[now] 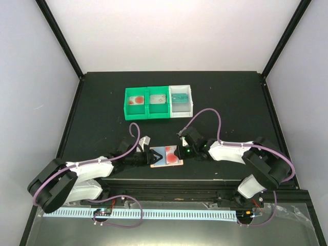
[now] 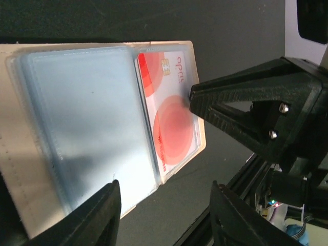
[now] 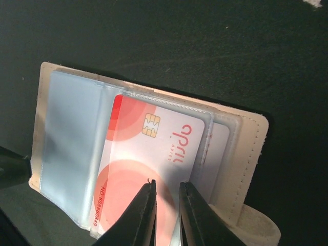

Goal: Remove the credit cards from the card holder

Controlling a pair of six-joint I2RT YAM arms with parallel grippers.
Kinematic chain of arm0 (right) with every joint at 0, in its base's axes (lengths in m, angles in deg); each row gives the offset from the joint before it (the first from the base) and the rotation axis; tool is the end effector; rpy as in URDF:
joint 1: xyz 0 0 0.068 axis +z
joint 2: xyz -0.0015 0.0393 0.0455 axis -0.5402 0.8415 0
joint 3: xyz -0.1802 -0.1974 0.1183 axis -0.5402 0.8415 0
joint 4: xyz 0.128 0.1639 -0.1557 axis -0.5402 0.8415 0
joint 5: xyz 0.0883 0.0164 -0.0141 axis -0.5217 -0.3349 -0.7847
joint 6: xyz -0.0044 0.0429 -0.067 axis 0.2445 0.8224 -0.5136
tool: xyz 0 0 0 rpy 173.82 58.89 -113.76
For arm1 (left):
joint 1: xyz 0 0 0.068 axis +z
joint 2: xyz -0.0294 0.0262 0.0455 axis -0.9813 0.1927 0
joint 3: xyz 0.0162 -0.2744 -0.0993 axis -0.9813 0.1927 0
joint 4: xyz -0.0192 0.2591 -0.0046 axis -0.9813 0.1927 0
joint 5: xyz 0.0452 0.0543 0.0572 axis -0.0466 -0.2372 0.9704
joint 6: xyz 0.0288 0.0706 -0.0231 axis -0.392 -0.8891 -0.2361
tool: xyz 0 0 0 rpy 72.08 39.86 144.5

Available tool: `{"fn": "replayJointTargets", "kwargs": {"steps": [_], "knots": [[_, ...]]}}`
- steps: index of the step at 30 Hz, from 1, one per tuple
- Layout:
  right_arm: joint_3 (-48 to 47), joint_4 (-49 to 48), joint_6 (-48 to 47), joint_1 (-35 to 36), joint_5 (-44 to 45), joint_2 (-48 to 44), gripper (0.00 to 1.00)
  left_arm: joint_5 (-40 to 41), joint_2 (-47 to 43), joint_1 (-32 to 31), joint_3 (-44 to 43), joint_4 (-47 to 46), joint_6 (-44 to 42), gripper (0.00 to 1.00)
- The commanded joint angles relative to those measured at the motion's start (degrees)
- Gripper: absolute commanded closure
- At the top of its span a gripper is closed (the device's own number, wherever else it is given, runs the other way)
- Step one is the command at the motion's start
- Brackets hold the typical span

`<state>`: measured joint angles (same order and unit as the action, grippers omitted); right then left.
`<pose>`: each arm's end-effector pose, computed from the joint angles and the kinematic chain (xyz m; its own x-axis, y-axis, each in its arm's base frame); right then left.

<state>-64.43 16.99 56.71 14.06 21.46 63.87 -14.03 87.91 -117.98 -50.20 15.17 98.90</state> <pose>0.1888 0.2227 0.1286 -0.9242 -0.1343 -0.3576 -0.3072 0.8176 0.4869 0.1453 -0.1573 0.1339 -0.9591 -0.1455 -0.2430 0.1087 0.6032 -0.7901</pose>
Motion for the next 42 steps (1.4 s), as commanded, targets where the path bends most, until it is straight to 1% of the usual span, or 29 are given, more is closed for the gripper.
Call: {"fn": "replayJointTargets", "kwargs": {"steps": [1, 9, 17, 23, 33, 39, 40, 42], "knots": [[1.6, -0.7, 1.2, 1.3, -0.7, 1.1, 0.87, -0.7, 2.7, -0.5, -1.8, -6.4, 1.4, 0.53], [2.8, -2.4, 2.5, 1.7, -1.2, 1.2, 0.88, -0.7, 8.8, -1.3, -1.7, -12.2, 4.1, 0.62], [3.7, -3.0, 3.1, 2.1, -0.9, 1.2, 0.89, -0.7, 14.4, -2.2, -2.8, -16.5, 4.6, 0.61], [3.9, -3.5, 3.0, 2.1, -0.6, 1.0, 0.90, 0.7, 18.6, -3.1, -3.5, -17.8, 5.6, 0.61], [6.1, -5.4, 4.1, 2.1, -0.4, 0.2, 0.91, 1.2, 20.7, -4.1, -3.8, -19.9, 8.6, 0.61], [6.8, -6.5, 4.7, 2.1, -0.4, 0.2, 0.92, -0.7, 20.5, -4.7, -3.7, -22.6, 10.5, 0.61], [6.8, -6.6, 4.7, 2.0, -0.5, 0.3, 0.92, -0.9, 20.3, -4.8, -3.8, -22.8, 10.8, 0.62], [6.8, -6.7, 4.8, 2.1, -0.5, 0.4, 0.92, -1.1, 19.7, -5.0, -3.8, -23.2, 11.2, 0.67]]}}
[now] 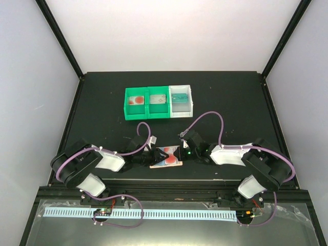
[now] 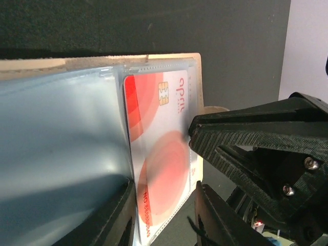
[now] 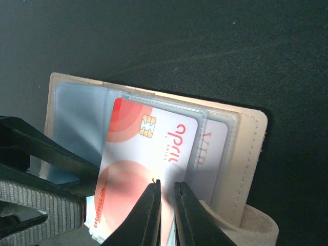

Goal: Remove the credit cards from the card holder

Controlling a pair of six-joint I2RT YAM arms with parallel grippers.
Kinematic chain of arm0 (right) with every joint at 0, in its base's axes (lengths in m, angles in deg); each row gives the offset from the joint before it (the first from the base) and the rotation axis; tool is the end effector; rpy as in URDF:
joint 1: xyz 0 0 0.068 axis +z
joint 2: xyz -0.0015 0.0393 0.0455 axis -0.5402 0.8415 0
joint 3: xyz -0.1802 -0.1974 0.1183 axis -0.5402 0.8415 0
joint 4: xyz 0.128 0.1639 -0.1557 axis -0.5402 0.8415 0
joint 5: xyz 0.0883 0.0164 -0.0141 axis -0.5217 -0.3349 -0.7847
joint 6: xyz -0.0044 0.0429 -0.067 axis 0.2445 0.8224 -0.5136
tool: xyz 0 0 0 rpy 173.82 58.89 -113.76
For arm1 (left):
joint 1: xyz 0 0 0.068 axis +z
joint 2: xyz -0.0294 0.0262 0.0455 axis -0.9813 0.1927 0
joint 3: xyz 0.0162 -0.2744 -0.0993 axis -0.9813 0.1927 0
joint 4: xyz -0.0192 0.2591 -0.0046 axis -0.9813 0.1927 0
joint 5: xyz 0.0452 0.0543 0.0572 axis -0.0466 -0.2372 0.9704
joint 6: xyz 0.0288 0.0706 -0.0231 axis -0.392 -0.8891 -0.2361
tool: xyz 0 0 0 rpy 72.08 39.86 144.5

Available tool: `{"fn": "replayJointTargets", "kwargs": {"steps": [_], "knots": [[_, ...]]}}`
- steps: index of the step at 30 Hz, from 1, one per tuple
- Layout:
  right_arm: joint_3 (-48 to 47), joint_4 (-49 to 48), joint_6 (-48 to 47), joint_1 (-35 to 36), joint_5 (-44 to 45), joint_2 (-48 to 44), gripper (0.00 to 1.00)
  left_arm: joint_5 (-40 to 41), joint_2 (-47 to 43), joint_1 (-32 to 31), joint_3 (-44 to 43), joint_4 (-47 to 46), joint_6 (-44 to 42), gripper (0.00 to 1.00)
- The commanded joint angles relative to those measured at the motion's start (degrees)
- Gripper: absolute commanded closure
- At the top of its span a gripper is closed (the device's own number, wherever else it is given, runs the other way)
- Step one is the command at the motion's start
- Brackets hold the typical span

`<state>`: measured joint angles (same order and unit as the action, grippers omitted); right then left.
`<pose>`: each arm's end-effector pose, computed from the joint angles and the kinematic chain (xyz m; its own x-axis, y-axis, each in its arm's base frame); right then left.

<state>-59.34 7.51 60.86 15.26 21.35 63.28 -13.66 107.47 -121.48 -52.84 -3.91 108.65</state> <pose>0.1800 0.2223 0.1210 -0.9221 -0.0726 -0.3801 -0.2879 0.7849 0.5486 0.1676 -0.1949 0.1091 -0.9722 -0.1939 -0.1310 0.0019 0.5535 -0.8329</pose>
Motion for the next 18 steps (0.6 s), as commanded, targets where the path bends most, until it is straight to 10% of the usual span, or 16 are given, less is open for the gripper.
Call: {"fn": "replayJointTargets", "kwargs": {"steps": [1, 8, 18], "knots": [[1.7, 2.8, 0.6, 0.9, -0.4, 1.0, 0.92, -1.4, -0.2, -1.6, -1.1, -4.0, 1.6, 0.70], [3.1, 1.2, 1.8, 0.9, -0.5, 0.3, 0.92, -1.3, -0.7, -1.9, -0.6, -5.2, 1.5, 0.97], [4.2, 2.0, 1.8, 0.9, 1.4, -0.8, 0.92, -0.1, -1.2, -1.8, 1.5, -5.9, 1.4, 0.98]]}}
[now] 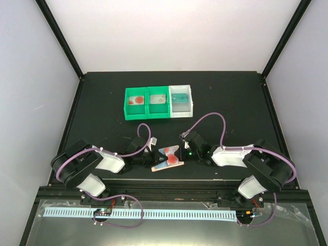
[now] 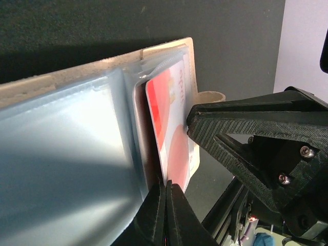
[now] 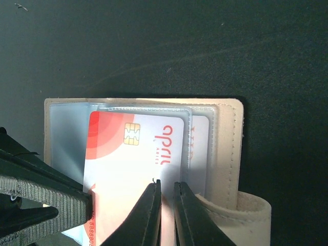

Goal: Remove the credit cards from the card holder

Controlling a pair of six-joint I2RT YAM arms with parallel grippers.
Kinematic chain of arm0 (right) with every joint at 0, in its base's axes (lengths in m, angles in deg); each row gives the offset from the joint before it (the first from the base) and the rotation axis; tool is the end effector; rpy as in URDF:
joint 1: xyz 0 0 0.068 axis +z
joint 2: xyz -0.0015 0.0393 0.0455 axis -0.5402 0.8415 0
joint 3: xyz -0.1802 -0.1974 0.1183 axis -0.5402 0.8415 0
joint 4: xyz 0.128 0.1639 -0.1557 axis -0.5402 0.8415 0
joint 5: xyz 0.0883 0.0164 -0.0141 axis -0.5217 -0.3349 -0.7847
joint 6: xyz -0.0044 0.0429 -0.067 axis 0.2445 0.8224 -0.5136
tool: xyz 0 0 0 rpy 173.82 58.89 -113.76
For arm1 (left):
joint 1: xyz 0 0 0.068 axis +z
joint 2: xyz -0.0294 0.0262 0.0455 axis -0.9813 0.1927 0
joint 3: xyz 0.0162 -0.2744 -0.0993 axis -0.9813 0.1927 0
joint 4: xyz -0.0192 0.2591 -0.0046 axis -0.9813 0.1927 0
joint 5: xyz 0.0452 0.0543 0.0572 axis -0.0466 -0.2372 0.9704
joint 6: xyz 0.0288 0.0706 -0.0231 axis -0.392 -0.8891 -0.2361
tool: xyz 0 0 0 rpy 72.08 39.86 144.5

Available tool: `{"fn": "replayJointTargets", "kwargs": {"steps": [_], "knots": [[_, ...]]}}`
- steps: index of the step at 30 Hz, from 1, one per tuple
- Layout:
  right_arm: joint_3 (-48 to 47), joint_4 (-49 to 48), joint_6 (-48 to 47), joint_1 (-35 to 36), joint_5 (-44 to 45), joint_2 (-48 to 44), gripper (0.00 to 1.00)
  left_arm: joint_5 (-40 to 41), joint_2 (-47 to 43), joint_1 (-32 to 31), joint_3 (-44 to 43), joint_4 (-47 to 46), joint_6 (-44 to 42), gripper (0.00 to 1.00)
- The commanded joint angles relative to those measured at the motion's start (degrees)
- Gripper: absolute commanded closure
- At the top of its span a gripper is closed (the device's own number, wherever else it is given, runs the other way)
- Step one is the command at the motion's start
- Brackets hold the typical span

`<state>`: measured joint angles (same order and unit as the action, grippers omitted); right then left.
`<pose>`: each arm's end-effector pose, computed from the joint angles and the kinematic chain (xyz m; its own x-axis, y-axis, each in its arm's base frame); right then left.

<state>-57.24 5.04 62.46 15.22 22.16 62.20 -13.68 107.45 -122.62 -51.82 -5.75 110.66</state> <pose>0.1772 0.2174 0.1197 -0.9208 -0.0370 -0.3882 -0.2682 0.7828 0.5616 0.1618 -0.1964 0.1083 -0.9747 -0.1946 -0.1099 -0.0124 0.5382 -0.8427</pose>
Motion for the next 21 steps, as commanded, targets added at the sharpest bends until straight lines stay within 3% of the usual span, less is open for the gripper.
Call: {"fn": "replayJointTargets", "kwargs": {"steps": [1, 21], "knots": [[2.2, 4.5, 0.2, 0.9, 0.8, 0.3, 0.92, 0.3, -1.4, -0.7, 0.7, -3.4, -0.8, 0.99], [2.1, 4.5, 0.1, 0.9, 1.8, 0.4, 0.92, 1.6, -7.4, 0.0, 3.8, 3.0, -2.1, 0.98]]}}
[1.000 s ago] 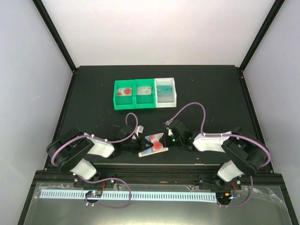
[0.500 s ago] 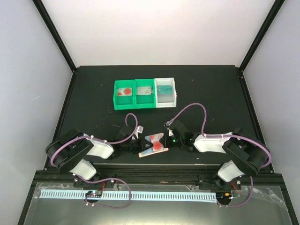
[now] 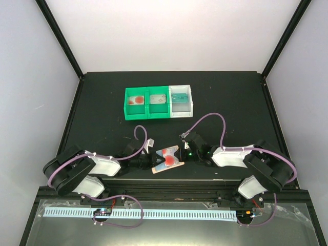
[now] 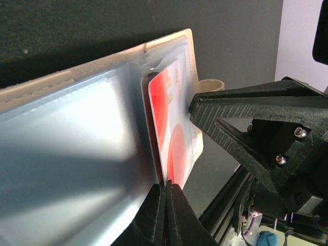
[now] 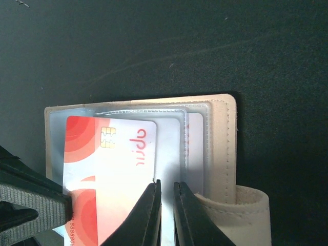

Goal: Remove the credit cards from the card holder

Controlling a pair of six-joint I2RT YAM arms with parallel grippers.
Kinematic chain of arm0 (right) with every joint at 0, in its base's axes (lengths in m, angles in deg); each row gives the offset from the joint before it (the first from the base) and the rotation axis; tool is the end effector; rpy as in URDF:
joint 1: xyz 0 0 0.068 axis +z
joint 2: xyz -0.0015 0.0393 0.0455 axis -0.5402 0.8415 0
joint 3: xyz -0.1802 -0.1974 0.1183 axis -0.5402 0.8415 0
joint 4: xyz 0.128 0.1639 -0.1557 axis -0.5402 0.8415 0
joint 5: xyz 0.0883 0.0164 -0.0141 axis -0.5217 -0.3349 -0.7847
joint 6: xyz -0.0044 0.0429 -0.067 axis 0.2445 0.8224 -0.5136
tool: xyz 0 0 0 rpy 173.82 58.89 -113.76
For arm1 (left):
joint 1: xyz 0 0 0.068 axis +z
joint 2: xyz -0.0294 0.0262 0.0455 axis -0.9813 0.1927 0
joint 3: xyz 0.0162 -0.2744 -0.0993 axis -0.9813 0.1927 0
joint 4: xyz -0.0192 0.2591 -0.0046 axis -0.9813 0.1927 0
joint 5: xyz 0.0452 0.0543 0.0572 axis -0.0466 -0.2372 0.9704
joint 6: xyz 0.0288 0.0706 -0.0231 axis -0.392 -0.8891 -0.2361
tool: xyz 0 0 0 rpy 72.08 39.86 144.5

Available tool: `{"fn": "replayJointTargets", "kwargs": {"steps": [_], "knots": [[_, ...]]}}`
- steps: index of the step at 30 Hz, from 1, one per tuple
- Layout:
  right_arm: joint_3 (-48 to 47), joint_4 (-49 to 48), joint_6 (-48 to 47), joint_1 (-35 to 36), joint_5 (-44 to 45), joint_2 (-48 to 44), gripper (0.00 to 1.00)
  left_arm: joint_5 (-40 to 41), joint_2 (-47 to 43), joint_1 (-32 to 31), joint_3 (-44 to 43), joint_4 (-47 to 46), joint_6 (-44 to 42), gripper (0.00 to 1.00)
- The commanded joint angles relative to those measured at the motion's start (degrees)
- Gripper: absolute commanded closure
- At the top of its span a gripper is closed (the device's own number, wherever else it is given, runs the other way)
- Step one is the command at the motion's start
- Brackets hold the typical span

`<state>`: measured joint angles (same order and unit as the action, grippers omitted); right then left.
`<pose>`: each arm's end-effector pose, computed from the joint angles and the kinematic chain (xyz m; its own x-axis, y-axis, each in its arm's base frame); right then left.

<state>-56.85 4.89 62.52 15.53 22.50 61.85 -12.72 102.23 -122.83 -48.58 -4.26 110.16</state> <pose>0.1752 0.2169 0.1196 -0.9193 -0.0381 -0.3917 -0.2709 0.7833 0.5595 0.1492 -0.1841 0.1113 -0.9712 -0.1994 -0.1301 0.0016 0.5408 -0.8411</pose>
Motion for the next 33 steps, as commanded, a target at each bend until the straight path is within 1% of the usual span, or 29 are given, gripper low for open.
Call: {"fn": "replayJointTargets", "kwargs": {"steps": [1, 5, 8, 14, 20, 26, 29, 33], "knots": [[1.6, 4.7, 0.0, 0.6, 1.4, 0.8, 0.92, 1.0, -2.8, 0.3, 0.7, 2.2, -1.6, 0.98], [1.4, 5.0, 0.0, 0.6, 1.3, 0.8, 0.92, 3.0, -5.5, 0.4, 1.3, 4.9, -2.0, 0.98], [1.2, 5.1, -0.1, 0.6, 1.0, 0.7, 0.91, 4.7, -7.9, 0.5, 1.0, 8.7, -3.0, 0.98], [-0.3, 6.0, -0.1, 0.6, 0.4, -0.1, 0.89, 10.7, -17.4, 0.5, 0.6, 19.2, -4.7, 0.98], [-1.0, 6.7, -0.5, 0.6, -0.4, -3.9, 0.85, 15.8, -27.5, 0.5, 0.6, 27.9, -5.7, 0.99], [-1.7, 7.4, 0.2, 0.6, -2.2, -9.5, 0.75, 16.6, -37.2, 0.5, 2.2, 28.8, -5.8, 0.98], [-1.0, 5.0, 1.5, 0.6, -5.1, -13.5, 0.72, 15.7, -41.1, 0.5, 2.5, 28.5, -5.8, 0.99], [0.5, -1.2, 3.8, 0.6, -11.8, -17.0, 0.66, 13.3, -45.2, 0.5, 3.0, 26.1, -5.8, 0.99]]}}
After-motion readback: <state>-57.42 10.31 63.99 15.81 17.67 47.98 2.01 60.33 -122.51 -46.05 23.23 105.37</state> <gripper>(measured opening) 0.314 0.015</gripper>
